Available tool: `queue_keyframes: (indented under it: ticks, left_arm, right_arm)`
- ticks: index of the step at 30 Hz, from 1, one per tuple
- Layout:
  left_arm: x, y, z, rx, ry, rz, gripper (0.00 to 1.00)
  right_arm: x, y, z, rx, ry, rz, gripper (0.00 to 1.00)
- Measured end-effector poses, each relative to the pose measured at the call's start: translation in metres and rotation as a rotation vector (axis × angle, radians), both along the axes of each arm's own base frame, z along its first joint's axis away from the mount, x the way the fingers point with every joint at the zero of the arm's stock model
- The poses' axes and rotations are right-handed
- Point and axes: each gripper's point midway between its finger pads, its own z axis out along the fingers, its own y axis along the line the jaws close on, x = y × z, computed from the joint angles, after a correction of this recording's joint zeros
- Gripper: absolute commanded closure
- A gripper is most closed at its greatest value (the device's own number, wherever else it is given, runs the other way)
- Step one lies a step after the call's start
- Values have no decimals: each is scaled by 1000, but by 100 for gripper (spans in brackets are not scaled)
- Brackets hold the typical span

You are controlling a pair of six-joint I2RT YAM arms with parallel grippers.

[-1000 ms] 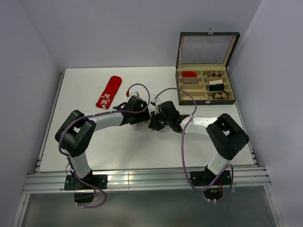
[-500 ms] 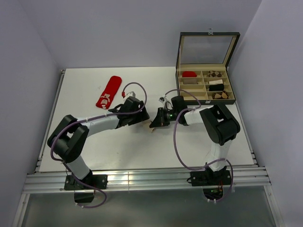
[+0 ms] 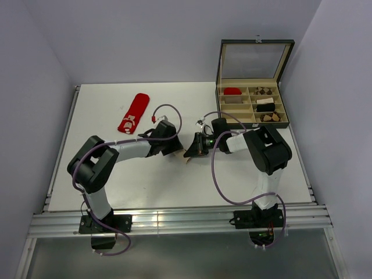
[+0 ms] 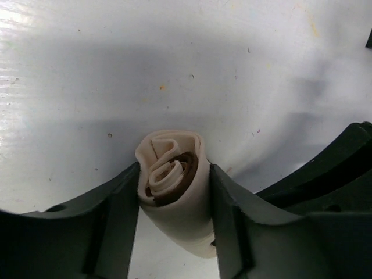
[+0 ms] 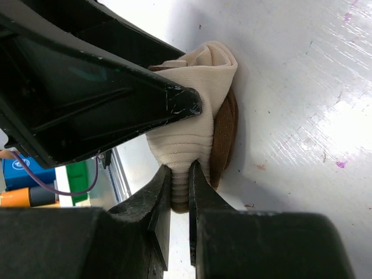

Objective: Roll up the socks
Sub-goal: Roll the sock at the center of the board.

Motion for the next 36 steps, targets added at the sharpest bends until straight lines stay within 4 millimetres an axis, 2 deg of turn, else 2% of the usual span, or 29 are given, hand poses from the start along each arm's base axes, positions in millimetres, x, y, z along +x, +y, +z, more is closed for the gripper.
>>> queue_keyframes:
  ticks: [2, 4, 5, 6, 8, 9, 11, 12, 16, 17, 20, 23, 31, 36]
  left_arm:
    - [0, -2, -2, -5, 6, -1, 54]
    - [1, -4, -1, -11, 11, -5, 59]
    - [1, -4, -2, -12, 14, -6, 61]
    - [2, -6, -1, -13, 17, -9, 63]
    - [3, -8, -1, -14, 27, -16, 63]
    - [3, -10, -1, -15, 30, -22, 63]
    - [5, -13, -1, -9, 38, -34, 63]
    - [5, -14, -1, -3, 42, -40, 63]
    - [7, -15, -1, 37, 62, -70, 62]
    - [7, -15, 0, 50, 67, -83, 61]
    - [8, -17, 0, 78, 83, -111, 61]
    - [8, -17, -1, 98, 95, -132, 61]
    - [8, -19, -1, 126, 115, -176, 60]
    - [8, -19, -1, 133, 123, -187, 60]
  right_arm:
    - [1, -1, -1, -5, 0, -4, 100]
    - [2, -2, 0, -16, -5, -14, 94]
    - [3, -2, 1, -25, -12, -22, 89]
    - [4, -4, 2, -39, -21, -32, 80]
    - [6, -7, 4, -71, -47, -54, 70]
    - [6, -9, 6, -96, -67, -70, 61]
    - [7, -14, 9, -141, -109, -98, 54]
    - [6, -18, 13, -175, -143, -115, 49]
    - [13, -28, 36, -285, -320, -187, 42]
    - [11, -25, 45, -310, -382, -192, 39]
    - [7, -14, 70, -355, -553, -204, 37]
    - [-1, -5, 79, -409, -678, -208, 35]
    - [-8, 0, 57, -601, -825, -204, 34]
    - [-16, 7, 32, -721, -896, -150, 34]
